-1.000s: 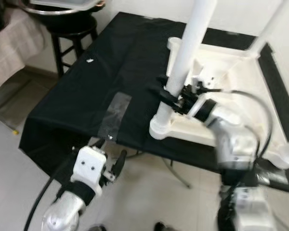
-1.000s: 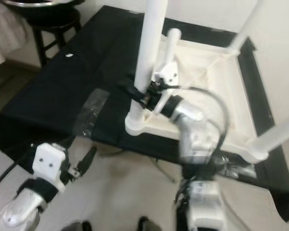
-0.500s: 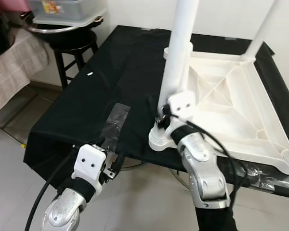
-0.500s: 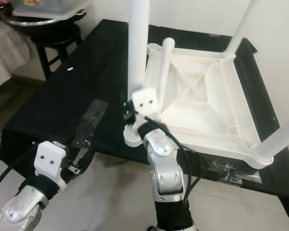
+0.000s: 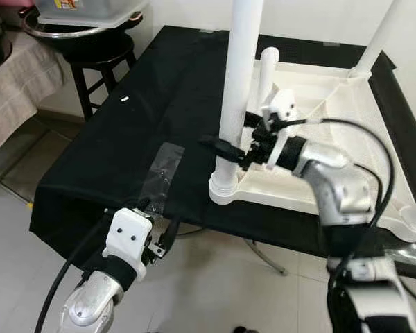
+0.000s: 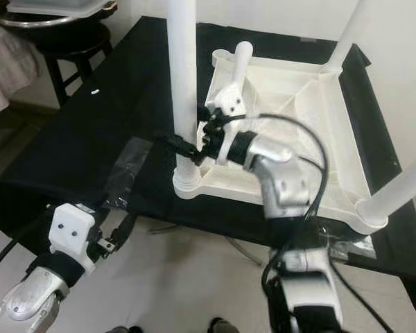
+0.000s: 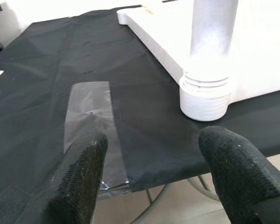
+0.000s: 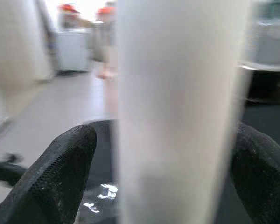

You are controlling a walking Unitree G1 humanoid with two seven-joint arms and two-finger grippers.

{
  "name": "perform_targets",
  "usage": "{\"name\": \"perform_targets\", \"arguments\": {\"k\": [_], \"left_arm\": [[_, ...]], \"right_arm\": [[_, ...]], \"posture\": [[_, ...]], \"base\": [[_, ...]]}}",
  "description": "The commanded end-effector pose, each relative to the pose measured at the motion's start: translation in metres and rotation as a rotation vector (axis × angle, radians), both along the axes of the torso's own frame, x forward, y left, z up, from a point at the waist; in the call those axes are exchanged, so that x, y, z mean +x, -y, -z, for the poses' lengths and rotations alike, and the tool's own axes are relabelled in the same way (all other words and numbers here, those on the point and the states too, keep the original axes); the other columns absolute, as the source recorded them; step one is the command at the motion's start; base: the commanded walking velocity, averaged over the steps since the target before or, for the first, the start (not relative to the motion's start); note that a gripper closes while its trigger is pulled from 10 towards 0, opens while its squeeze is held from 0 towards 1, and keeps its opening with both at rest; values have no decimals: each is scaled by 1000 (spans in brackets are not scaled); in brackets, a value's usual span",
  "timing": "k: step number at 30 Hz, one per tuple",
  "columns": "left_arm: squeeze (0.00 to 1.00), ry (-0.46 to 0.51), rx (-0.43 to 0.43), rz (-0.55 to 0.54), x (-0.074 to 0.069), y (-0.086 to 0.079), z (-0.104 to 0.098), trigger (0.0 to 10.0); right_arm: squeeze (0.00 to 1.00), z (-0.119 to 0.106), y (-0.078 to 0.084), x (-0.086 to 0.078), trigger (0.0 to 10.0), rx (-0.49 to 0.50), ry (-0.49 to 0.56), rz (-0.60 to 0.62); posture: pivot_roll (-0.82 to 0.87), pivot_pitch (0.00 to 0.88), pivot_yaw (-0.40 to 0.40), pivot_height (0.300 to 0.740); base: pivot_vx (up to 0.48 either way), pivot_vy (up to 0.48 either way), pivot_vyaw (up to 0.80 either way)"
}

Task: Building children table

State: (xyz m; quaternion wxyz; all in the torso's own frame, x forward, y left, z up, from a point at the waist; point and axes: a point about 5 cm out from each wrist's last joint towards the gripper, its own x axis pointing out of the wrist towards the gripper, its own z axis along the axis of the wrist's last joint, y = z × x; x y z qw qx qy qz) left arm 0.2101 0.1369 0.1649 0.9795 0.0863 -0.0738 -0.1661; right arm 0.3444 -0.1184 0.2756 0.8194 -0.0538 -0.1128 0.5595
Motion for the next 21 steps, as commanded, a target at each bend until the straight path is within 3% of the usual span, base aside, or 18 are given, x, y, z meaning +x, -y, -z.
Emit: {"name": "perform_targets", "arguments": {"k": [1, 6, 12, 17, 21], "left_arm": [[0, -5, 8, 3, -4, 0, 1, 10000], [0, -10, 9, 2, -10, 1, 0, 10000], [0, -14, 10, 0, -13, 1, 0, 10000], [0, -35, 13, -5, -28, 0, 0, 10000], [0, -46, 14, -4, -35, 0, -1, 10000]], "right_arm": [[0, 1, 1, 2, 10000, 16, -10, -69], [0, -13, 7, 17, 10000, 55, -62, -195], [0, -15, 8, 19, 10000, 19, -63, -263], [0, -26, 9, 22, 10000, -32, -81, -406], [0, -33, 5, 24, 10000, -42, -68, -421]], "posture": [[71, 228, -29, 740], [103, 244, -31, 740], [112, 249, -34, 740], [150, 289, -30, 740], [160, 302, -30, 740]], "base": [[0, 0, 0], [0, 0, 0], [0, 0, 0], [0, 0, 0], [0, 0, 0]]}}
